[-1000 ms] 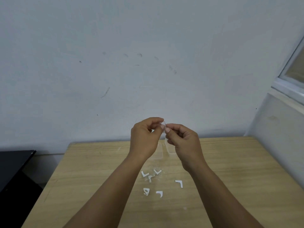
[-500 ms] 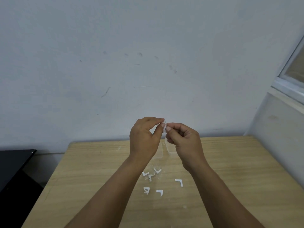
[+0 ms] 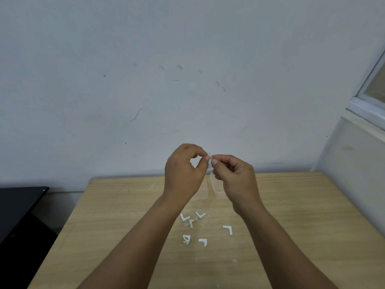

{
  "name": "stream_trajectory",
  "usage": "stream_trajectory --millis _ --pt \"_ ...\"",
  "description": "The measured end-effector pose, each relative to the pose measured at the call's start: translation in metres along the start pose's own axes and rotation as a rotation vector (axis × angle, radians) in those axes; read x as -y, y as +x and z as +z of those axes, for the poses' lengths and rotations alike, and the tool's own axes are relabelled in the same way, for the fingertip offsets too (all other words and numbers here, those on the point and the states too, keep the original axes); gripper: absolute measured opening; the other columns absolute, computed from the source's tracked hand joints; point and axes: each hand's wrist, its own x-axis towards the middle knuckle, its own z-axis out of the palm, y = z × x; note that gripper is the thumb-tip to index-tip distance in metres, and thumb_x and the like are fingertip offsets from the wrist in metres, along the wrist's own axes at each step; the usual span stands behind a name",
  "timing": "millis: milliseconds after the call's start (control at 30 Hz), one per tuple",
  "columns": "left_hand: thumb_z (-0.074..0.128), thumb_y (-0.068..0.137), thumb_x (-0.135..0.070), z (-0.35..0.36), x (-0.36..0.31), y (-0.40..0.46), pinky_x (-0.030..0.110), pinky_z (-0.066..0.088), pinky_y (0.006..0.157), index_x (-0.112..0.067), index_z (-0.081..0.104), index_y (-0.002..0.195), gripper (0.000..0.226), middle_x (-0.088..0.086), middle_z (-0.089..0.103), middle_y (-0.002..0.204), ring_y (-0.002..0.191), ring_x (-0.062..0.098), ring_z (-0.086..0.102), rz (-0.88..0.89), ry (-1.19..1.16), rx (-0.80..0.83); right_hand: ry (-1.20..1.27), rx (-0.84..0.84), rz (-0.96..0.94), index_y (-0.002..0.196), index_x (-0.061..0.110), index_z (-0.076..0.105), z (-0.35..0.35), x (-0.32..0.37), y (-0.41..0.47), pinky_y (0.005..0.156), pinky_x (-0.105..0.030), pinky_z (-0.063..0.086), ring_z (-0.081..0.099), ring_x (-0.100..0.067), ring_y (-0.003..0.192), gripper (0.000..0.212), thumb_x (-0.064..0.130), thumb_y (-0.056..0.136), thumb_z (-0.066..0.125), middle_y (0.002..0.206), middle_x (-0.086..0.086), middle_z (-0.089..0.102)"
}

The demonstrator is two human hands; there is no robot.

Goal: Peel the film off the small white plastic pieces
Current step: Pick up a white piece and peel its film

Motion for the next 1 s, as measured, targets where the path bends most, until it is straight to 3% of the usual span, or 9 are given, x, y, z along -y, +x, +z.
stream_trajectory --millis 233,467,767,1000 --pt "0.071 0.088 -0.024 -0.0001 -0.0007 -0.0042 0.017 0.048 0.075 -0.026 0.074 0.105 0.018 -0.014 0.064 0.100 0.089 0.003 0.062 0.049 -0.029 -0.036 0.003 -0.021 0.008 0.092 0.023 0.075 0.0001 -0.0008 0.0022 0.080 -0.035 0.059 0.070 -0.023 0.082 0.009 0.017 0.091 0.068 0.082 -0.001 0.074" --pt "0.070 0.088 -0.023 0.0015 0.0027 -0.0020 0.025 0.051 0.076 -0.020 0.076 0.102 0.015 -0.008 0.065 0.097 0.090 0.006 0.061 0.135 0.058 -0.060 -0.004 -0.023 -0.012 0.090 0.023 0.074 0.0000 0.0008 0.0039 0.075 -0.027 0.058 0.071 -0.012 0.076 0.011 0.016 0.093 0.066 0.082 0.003 0.074" --pt "0.076 0.082 -0.022 0.0020 -0.0023 0.0016 0.007 0.042 0.076 -0.024 0.078 0.090 0.008 -0.016 0.063 0.096 0.093 0.000 0.059 0.036 0.016 -0.056 -0.011 -0.032 -0.016 0.089 0.022 0.074 0.0012 -0.0004 0.0040 0.079 -0.037 0.057 0.067 -0.029 0.084 0.011 0.016 0.093 0.065 0.084 -0.007 0.072" --pt "0.078 0.080 -0.026 0.0004 -0.0026 0.0051 0.014 0.043 0.072 -0.027 0.078 0.085 0.004 -0.015 0.064 0.097 0.090 0.001 0.062 -0.038 -0.011 -0.009 -0.036 -0.034 -0.031 0.089 0.024 0.074 0.0000 0.0004 0.0043 0.078 -0.040 0.057 0.066 -0.031 0.084 0.013 0.016 0.094 0.065 0.083 -0.005 0.072"
